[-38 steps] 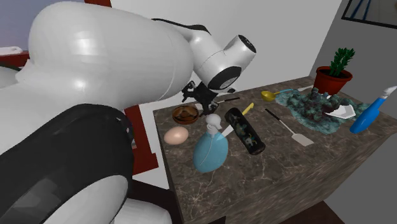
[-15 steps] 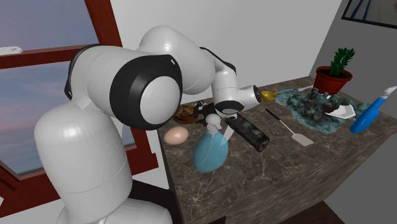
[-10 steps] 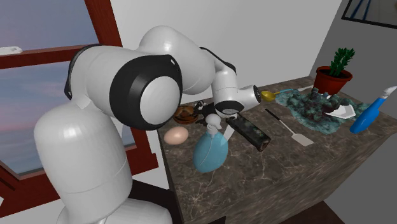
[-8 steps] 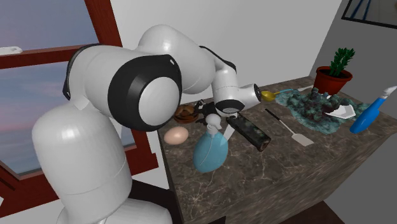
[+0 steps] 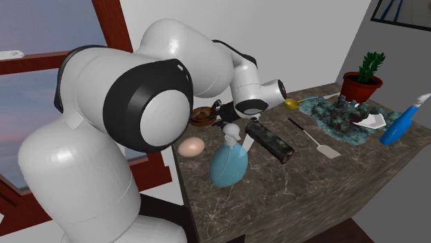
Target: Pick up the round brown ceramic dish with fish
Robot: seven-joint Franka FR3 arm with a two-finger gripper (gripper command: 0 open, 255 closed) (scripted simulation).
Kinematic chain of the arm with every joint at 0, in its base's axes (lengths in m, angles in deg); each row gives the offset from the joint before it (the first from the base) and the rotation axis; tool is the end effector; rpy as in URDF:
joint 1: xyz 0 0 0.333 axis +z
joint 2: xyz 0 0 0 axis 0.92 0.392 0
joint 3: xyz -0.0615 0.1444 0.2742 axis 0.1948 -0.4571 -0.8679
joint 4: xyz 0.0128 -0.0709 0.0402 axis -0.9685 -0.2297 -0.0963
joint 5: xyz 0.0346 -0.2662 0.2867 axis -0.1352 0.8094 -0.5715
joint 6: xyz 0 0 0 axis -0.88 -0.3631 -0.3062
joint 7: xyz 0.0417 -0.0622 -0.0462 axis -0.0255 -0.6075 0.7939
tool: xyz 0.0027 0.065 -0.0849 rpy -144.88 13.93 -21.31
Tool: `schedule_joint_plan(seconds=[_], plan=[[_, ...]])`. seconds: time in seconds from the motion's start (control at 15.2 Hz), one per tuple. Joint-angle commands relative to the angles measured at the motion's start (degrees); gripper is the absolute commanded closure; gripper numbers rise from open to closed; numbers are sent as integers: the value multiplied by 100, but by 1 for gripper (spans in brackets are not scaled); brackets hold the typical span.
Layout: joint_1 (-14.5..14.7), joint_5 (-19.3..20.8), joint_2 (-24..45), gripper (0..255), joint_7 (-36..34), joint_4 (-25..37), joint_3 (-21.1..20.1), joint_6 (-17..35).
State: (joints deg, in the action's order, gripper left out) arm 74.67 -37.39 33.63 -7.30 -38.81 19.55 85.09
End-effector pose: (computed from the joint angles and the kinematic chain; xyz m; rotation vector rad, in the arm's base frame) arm 0.5042 -0.1419 0.3738 -2.2493 0.3650 -0.0503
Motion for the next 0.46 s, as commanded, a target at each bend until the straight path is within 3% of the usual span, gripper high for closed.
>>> schedule_joint_plan(seconds=[0.0,0.4], plan=[[-1,78,-102,255,-118,41,10,-64],[5,212,-280,255,-364,154,13,-192]])
